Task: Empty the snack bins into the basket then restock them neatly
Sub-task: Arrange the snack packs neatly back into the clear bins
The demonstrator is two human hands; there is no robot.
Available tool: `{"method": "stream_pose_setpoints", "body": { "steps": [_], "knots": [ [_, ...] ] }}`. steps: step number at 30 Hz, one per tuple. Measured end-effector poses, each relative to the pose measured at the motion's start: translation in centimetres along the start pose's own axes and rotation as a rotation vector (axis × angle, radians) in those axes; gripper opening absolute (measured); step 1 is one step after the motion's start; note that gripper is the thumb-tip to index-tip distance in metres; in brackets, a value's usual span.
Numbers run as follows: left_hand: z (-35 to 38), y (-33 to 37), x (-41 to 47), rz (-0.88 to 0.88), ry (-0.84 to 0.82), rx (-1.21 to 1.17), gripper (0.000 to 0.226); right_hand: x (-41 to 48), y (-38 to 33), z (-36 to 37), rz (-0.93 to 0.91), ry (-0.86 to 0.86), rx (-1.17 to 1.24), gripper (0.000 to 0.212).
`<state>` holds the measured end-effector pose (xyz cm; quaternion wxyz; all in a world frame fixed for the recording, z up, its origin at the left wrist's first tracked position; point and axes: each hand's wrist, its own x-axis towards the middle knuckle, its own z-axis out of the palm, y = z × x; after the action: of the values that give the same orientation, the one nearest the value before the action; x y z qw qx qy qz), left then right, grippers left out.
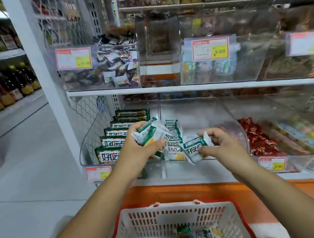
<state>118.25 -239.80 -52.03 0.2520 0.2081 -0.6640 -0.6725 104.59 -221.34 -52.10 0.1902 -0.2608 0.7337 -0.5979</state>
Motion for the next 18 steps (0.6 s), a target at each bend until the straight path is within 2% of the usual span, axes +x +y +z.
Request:
{"method": "stream_pose_setpoints", "body": {
  "steps": [2,4,7,11,14,18],
  "knots": [
    [-1.2,-0.1,0.8,0.0,0.058,-0.036,0.053,2.6,0.0,-0.3,-0.029,0.05,-0.108,0.031],
    [-2.0,-0.6,1.2,-0.025,0.105,-0.077,0.047,5.2,0.7,0.0,-0.024,0.016,-0.287,0.03],
    [-2.3,-1.2,1.8,-0.048,0.129,-0.11,0.045,8.6,2.7,1.2,-0.016,-0.157,-0.552,0.03],
    [-2.1,-0.6,2.4,-0.043,0.106,-0.115,0.05,10.5,5.0,3.0,-0.016,-0.353,-0.753,0.033],
    [-1.7,-0.8,3.0,-0.044,0.093,-0.105,0.046,11.4,6.2,4.0,-0.043,-0.324,-0.889,0.04],
    [-1.2,-0.7,3.5,-0.045,0.04,-0.071,0.051,11.7,6.5,3.8,-0.004,-0.319,-0.974,0.042]
  ]
}}
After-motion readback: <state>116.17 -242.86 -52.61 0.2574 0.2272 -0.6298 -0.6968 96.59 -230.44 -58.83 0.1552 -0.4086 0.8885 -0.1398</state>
